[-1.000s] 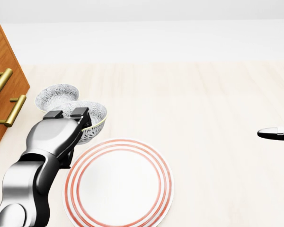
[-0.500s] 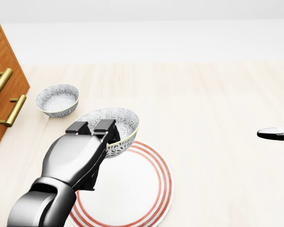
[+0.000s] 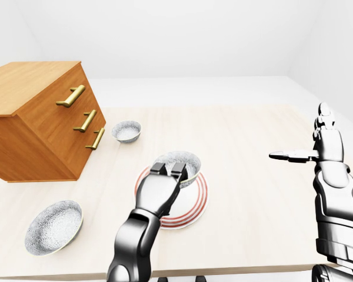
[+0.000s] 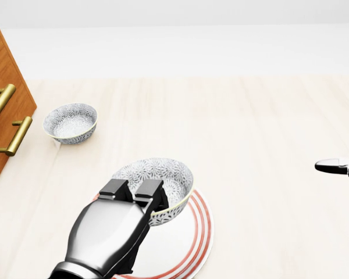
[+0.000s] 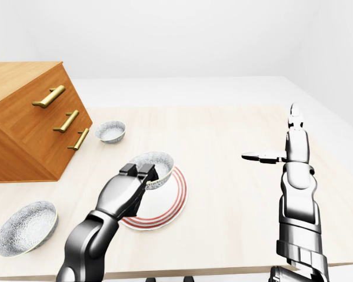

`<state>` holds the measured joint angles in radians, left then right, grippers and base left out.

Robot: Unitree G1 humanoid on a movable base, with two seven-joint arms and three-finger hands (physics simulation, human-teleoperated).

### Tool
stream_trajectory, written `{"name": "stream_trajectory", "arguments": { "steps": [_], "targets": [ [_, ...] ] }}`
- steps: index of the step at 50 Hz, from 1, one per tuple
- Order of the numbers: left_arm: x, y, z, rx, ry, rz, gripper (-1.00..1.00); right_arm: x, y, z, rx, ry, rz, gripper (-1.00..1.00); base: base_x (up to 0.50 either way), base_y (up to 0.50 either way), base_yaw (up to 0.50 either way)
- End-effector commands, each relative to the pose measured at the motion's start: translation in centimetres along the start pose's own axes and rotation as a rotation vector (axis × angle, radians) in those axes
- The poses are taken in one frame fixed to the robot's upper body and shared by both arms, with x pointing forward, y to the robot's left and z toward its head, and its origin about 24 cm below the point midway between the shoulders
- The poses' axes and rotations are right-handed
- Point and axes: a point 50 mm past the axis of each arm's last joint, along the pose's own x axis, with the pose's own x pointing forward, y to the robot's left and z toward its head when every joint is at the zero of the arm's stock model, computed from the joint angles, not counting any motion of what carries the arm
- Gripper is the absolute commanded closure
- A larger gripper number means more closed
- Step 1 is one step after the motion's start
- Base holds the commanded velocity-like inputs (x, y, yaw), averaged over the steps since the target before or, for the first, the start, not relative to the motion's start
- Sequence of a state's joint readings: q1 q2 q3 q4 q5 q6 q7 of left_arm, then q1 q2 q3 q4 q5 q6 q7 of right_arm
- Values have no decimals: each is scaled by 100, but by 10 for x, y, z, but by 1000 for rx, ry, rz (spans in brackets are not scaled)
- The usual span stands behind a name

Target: Put the bowl in the middle on the plate.

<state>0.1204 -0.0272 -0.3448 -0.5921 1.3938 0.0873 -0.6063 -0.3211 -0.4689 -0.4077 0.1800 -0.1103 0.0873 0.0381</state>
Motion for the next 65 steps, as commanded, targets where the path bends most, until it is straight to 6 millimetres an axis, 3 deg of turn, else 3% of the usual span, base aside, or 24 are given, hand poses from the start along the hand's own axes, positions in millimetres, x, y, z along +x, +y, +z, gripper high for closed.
{"name": "stream_trajectory", "arguments": {
  "steps": [1,14,39,65],
  "targets": [
    [-7,-10,7,-19,-34,7,100,0,1,-2,0,10,1,-100,0,0,0],
    [-2,-31,-4,-20,-6,-6,100,-1,-1,1,-2,-7,1,-100,0,0,0],
    [4,-46,-15,5,47,-29,100,-3,-2,9,-6,-43,0,-100,0,0,0],
    [5,-59,-18,-5,58,-66,100,-1,-1,2,-3,-9,-1,-100,0,0,0]
  ]
}}
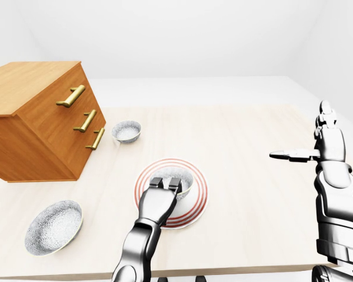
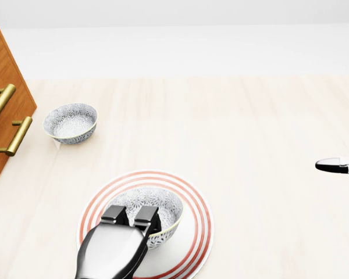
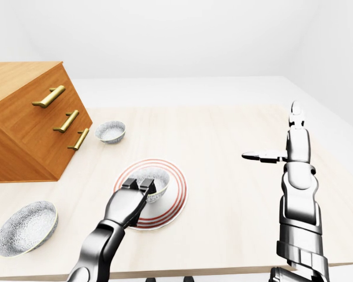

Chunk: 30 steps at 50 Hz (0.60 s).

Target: Put the bowl in the middle on the plate.

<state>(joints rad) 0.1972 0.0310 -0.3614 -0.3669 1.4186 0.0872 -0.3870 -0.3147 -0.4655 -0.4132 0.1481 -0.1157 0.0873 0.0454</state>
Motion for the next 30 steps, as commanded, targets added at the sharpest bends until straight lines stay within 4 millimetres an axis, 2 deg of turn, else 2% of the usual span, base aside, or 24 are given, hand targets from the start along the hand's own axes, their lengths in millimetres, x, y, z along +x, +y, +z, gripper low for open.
{"name": "stream_trajectory", "arguments": {
  "steps": [1,20,30],
  "targets": [
    [1,-3,0,-55,-19,19,100,0,0,-4,2,16,-1,-100,0,0,0],
    [4,-11,-1,-68,-18,7,100,0,0,-4,1,17,-1,-100,0,0,0],
    [5,-11,-1,-70,-17,8,100,-1,-1,4,-3,-17,-1,-100,0,0,0]
  ]
}}
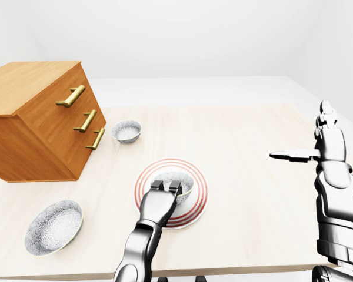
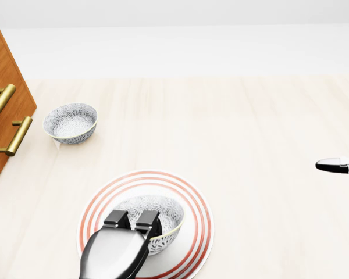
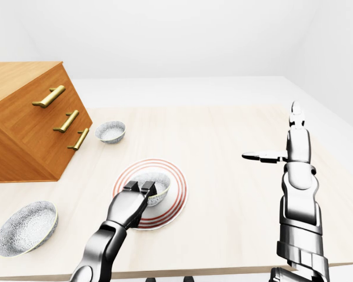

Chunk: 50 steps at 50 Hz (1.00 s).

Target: Put the bowl in the middle on the plate.

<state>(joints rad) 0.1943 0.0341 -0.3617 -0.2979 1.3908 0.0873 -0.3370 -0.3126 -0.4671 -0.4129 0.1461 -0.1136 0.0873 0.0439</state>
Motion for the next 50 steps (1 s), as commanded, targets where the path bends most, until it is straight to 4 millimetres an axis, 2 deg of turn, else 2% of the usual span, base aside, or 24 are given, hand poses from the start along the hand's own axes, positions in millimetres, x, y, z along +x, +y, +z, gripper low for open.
{"name": "stream_trajectory", "arguments": {
  "steps": [1,25,26,27,28,50],
  "targets": [
    [1,2,1,-49,-20,25,100,0,0,2,-2,-10,1,-100,0,0,0],
    [1,4,2,-51,-21,30,100,0,0,0,-2,-1,1,-100,0,0,0],
    [1,4,2,-51,-21,31,80,0,0,0,-2,-1,1,-100,0,0,0],
    [1,3,2,-52,-20,26,-90,0,0,1,-3,-6,1,-100,0,0,0],
    [1,3,2,-54,-20,21,-100,0,0,2,-3,-6,1,-100,0,0,0],
    [0,6,-2,-68,-14,7,-100,0,1,0,-4,-1,2,-100,0,0,0]
  ]
}}
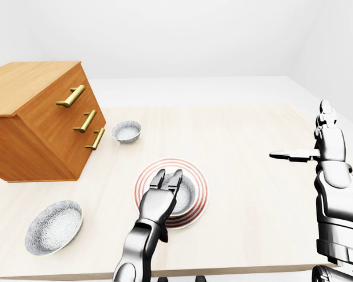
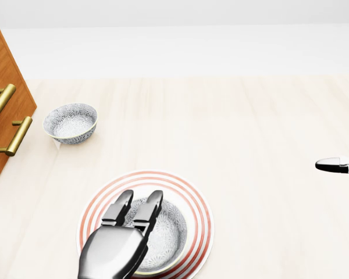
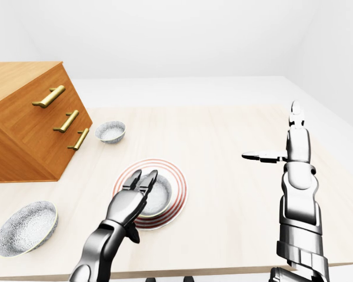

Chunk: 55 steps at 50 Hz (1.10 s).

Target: Put the bowl in the middle on the plate.

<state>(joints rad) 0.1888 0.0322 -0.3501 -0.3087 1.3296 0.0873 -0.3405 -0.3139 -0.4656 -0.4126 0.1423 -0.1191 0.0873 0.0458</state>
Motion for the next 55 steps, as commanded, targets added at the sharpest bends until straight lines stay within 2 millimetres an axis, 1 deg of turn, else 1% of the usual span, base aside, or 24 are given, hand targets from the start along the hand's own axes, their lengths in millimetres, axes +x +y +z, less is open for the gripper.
{"name": "stream_trajectory", "arguments": {
  "steps": [1,12,18,20,21,23,24,25,26,29,30,32,33,37,39,44,47,51,53,55],
  "targets": [
    [-1,2,-1,-10,0,-6,-100,0,0,-2,0,7,1,-100,0,0,0],
    [-3,5,-1,-10,0,-24,-100,0,1,-2,-1,8,3,-100,0,0,0],
    [-9,7,-1,-21,-4,-36,-100,0,1,-3,-2,11,3,-100,0,0,0],
    [-18,12,1,-42,-16,-50,-100,0,1,-3,-2,11,3,-100,0,0,0],
    [-23,18,3,-74,-32,-41,-100,0,1,-2,-3,6,3,-100,0,0,0],
    [-30,23,3,-58,-35,-50,-100,0,0,1,-4,-3,4,-100,0,0,0],
    [-35,28,5,-89,-52,-39,-100,-1,0,1,-4,-6,3,-100,0,0,0],
    [-38,30,5,-73,-51,-39,-100,-1,0,0,-4,-2,3,-100,0,0,0],
    [-46,36,4,-73,-50,-36,-100,0,1,-3,-3,12,3,-100,0,0,0],
    [-56,43,1,-60,-35,-34,-100,0,1,-2,-6,9,2,-100,0,0,0],
    [-62,51,2,-77,-41,-12,-100,0,1,-1,-9,2,1,-100,0,0,0],
    [-67,53,2,-79,-39,-22,-100,0,1,-2,-9,6,1,-100,0,0,0],
    [-70,58,3,-97,-50,0,-100,0,1,-1,-9,5,2,-100,0,0,0],
    [-78,66,-6,-77,3,42,-100,1,2,-4,-8,20,1,-100,0,0,0],
    [-82,74,-12,-76,32,88,-100,0,1,-3,-9,13,1,-100,0,0,0],
    [-87,85,-20,-97,76,158,-100,0,1,-2,-10,10,1,-100,0,0,0],
    [-86,85,-26,-114,107,164,-100,0,1,-1,-11,5,0,-100,0,0,0],
    [-75,67,-42,-186,140,73,-100,-1,1,0,-11,0,0,-100,0,0,0],
    [-73,62,-46,-203,147,54,-100,-1,1,-1,-12,2,0,-100,0,0,0],
    [-74,64,-45,-203,151,63,-100,-1,1,-1,-11,5,1,-100,0,0,0]
  ]
}}
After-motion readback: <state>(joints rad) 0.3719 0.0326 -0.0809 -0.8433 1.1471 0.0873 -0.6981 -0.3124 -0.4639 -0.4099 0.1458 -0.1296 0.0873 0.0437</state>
